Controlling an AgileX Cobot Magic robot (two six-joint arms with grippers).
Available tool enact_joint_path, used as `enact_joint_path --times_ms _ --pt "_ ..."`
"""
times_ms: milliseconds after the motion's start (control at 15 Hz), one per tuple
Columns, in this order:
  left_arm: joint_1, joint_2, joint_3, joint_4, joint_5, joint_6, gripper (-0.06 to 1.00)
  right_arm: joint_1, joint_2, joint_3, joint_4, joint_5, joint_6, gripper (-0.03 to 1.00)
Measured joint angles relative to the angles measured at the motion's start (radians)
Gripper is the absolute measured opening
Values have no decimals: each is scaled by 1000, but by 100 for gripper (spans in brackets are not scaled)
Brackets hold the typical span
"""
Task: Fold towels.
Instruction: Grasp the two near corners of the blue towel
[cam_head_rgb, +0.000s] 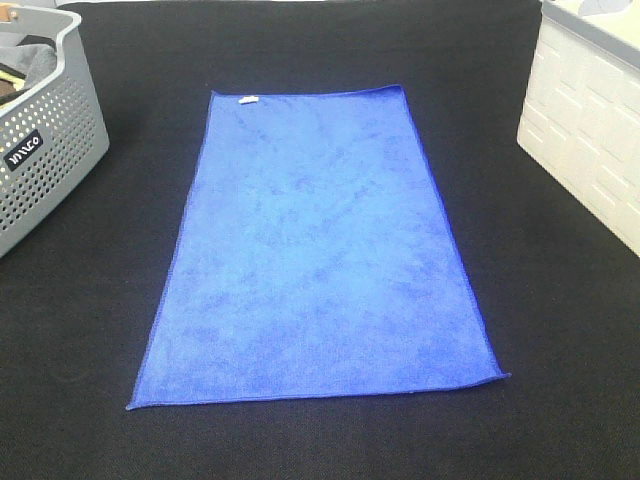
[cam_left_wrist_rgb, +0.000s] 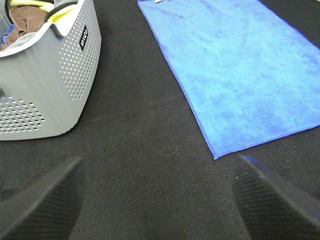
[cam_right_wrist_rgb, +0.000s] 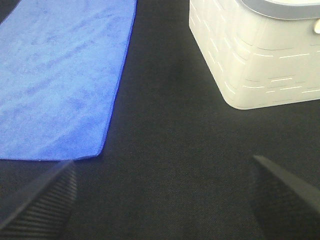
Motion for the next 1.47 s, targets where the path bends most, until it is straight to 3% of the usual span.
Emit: enact_joint_path --times_ms 1467 --pt "0 0 0 0 0 0 77 0 0 0 0 0 0 86"
